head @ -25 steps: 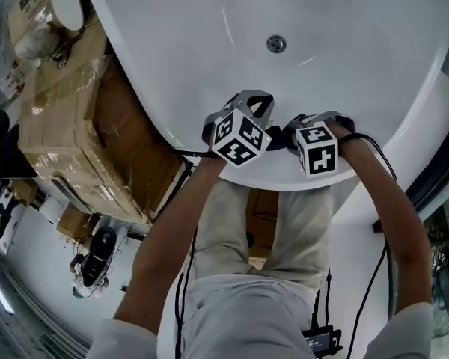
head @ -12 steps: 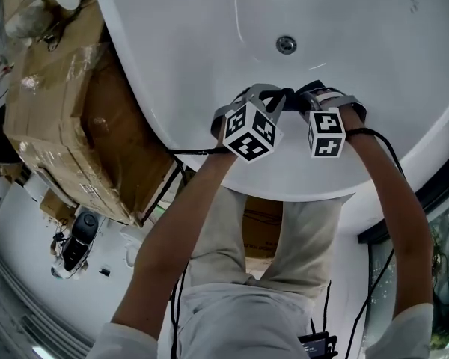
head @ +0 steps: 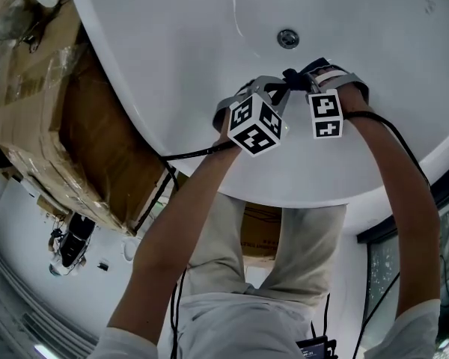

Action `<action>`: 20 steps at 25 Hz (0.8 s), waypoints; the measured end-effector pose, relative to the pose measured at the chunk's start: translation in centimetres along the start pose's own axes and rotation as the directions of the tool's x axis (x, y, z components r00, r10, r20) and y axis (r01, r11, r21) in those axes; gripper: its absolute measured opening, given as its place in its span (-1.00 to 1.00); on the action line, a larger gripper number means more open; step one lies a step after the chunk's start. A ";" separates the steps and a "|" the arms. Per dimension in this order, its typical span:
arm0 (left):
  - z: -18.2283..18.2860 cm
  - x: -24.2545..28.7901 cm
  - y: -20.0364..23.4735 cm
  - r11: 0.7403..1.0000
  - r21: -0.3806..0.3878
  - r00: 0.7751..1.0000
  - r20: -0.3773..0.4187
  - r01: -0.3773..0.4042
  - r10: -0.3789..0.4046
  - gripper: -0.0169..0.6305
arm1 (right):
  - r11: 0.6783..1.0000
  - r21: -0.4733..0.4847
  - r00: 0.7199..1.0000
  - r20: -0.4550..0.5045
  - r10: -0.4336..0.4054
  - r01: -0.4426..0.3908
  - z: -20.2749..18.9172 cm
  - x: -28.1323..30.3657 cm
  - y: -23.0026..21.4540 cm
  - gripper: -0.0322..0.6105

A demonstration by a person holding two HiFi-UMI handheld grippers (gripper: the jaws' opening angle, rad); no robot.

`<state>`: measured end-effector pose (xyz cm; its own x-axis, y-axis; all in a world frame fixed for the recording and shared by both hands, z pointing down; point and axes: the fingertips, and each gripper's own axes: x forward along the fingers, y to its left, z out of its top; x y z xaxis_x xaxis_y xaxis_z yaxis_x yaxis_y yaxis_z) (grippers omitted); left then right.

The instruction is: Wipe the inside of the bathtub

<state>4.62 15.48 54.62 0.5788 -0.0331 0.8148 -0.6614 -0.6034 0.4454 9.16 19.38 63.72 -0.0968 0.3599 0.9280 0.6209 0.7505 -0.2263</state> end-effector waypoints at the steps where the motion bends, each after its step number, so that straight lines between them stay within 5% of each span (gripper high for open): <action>1: -0.1 0.2 0.1 1.000 0.002 1.000 -0.001 0.002 -0.002 -0.96 | 1.000 0.003 1.000 -0.010 -0.007 0.007 -0.4 0.4 -0.3 -0.73; 6: -0.6 0.8 -0.1 1.000 -0.008 1.000 -0.004 0.012 -0.012 -0.96 | 0.999 0.007 0.997 -0.070 -0.039 0.040 -2.3 2.4 -2.3 -0.73; 20: -2.0 2.7 0.2 0.999 -0.021 0.999 -0.030 0.035 -0.036 -0.96 | 0.991 0.129 0.995 -0.094 0.035 -0.023 -3.3 6.8 -3.3 -0.73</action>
<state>5.13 16.86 57.64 0.5875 0.0121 0.8091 -0.6509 -0.5871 0.4813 9.00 17.50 71.72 -0.0018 0.3327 0.9430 0.5177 0.8071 -0.2838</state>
